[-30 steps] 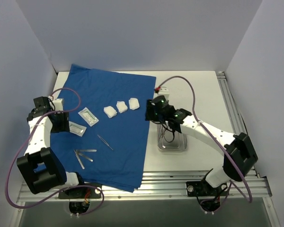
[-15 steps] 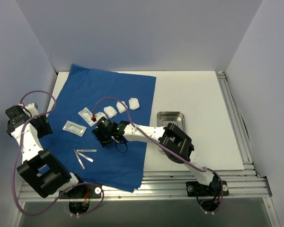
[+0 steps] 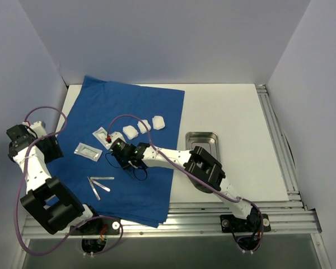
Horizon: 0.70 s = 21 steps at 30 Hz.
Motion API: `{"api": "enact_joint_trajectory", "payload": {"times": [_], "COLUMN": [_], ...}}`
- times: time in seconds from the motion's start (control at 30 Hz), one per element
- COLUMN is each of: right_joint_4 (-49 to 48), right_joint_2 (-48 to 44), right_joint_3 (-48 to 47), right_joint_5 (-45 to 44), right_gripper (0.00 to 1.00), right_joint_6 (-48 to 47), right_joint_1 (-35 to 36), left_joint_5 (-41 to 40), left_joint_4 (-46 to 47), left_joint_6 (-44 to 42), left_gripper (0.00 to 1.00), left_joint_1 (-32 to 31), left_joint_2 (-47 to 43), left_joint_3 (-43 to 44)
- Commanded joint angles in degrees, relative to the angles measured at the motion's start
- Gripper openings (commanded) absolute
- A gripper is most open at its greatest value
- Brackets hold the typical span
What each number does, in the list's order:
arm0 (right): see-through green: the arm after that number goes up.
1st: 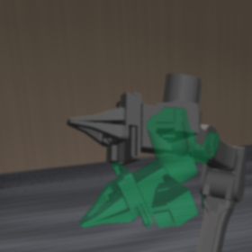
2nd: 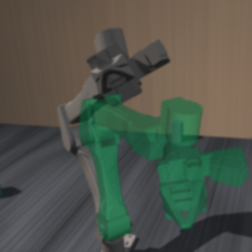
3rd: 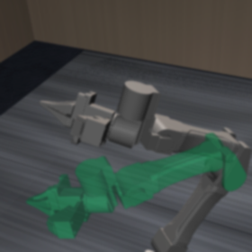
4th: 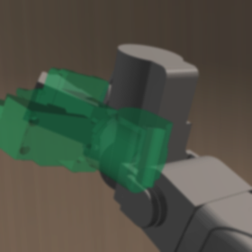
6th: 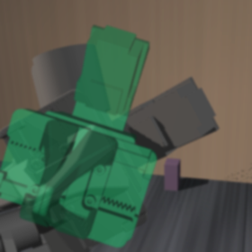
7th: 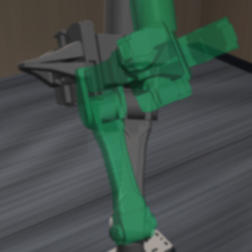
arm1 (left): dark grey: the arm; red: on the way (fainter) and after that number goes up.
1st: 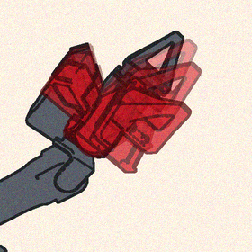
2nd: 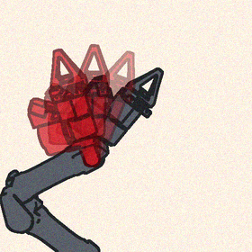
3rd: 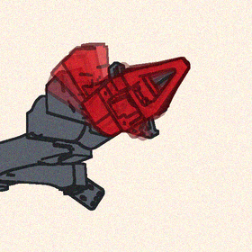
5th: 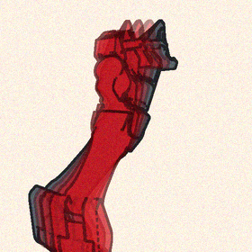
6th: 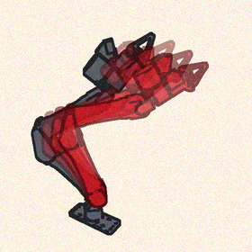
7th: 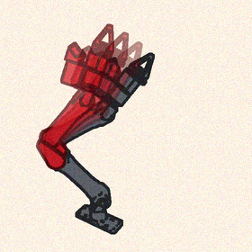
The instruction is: Prepare the surgical pack
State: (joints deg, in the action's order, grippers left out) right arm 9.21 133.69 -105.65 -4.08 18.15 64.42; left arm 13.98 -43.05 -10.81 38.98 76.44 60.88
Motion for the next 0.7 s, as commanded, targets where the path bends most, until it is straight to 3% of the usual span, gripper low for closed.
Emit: {"api": "enact_joint_trajectory", "payload": {"times": [0.0,0.67], "right_joint_4": [3.53,3.27], "right_joint_2": [0.26,-4.49], "right_joint_3": [0.70,-0.35], "right_joint_5": [-1.20,-2.34], "right_gripper": [0.15,0.18], "right_joint_6": [0.39,-1.81], "right_joint_1": [0.79,2.90], "left_joint_5": [2.28,3.42], "left_joint_4": [1.12,0.77], "left_joint_6": [-0.79,-1.14], "left_gripper": [0.64,0.64], "left_joint_1": [0.39,0.31], "left_joint_2": [-2.18,-1.47], "left_joint_3": [0.38,0.55]}}
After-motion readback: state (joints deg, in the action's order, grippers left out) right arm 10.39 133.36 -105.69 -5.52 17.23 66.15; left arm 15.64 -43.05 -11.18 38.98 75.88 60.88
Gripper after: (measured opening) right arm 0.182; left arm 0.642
